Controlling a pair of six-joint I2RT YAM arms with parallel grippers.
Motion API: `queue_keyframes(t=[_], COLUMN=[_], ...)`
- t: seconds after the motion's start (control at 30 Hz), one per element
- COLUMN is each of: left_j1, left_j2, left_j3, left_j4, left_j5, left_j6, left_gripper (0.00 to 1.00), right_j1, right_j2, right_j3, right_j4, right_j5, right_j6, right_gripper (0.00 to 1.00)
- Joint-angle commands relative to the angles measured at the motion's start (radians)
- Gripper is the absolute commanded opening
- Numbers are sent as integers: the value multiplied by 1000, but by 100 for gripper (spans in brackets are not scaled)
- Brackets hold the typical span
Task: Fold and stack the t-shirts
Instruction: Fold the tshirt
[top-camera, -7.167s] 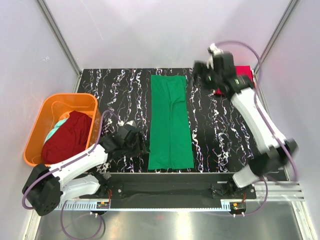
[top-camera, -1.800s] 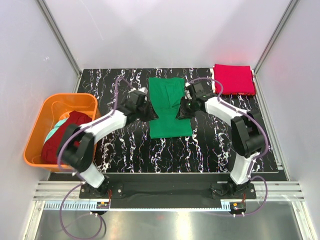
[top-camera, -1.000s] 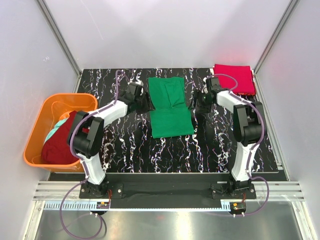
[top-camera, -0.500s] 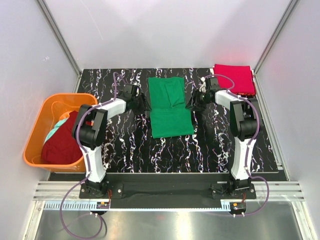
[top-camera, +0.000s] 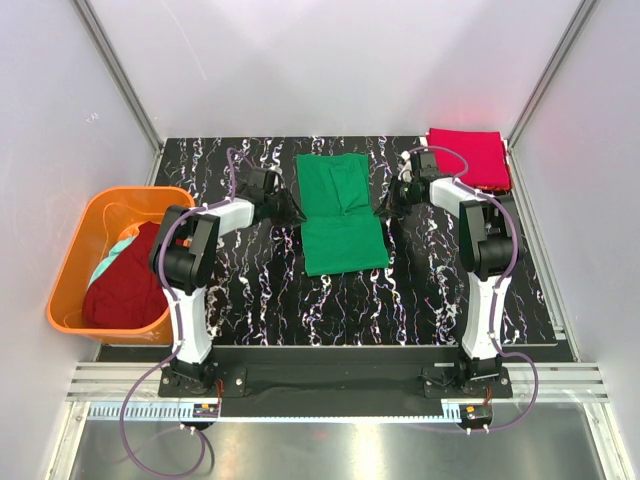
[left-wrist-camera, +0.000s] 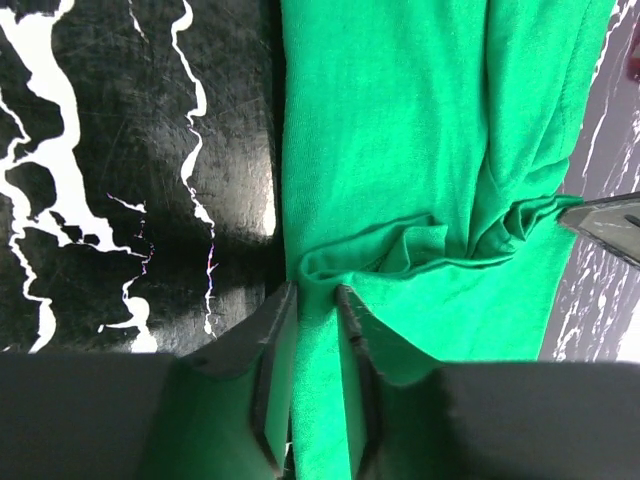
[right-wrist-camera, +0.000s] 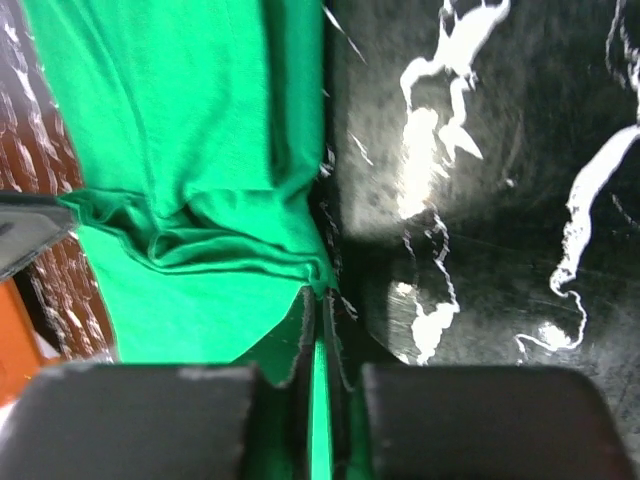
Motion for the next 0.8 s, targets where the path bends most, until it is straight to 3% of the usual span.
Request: queue_keyframes(t=[0.0, 0.1, 0.17, 0.57, 0.77], left_j1=[10, 10, 10, 10, 12], left_j2=[-34, -52, -61, -175, -129], left_j3=[37, 36, 34, 19, 62], left_j4=[55, 60, 67, 72, 60], left_j5=[19, 20, 25, 17, 22], left_j6=[-7, -14, -19, -23, -22], left_gripper=[22, 6, 0, 0, 0], right_j1=[-5, -6, -5, -6, -5], right_j2=[-17, -35, -45, -151, -129], right_j3=[72, 83, 85, 36, 75], right_j4=[8, 5, 6, 9, 9], right_j5=[-15, -32, -38, -58, -60], right_j6=[1, 6, 10, 7, 12], right_gripper=[2, 0, 0, 0, 0])
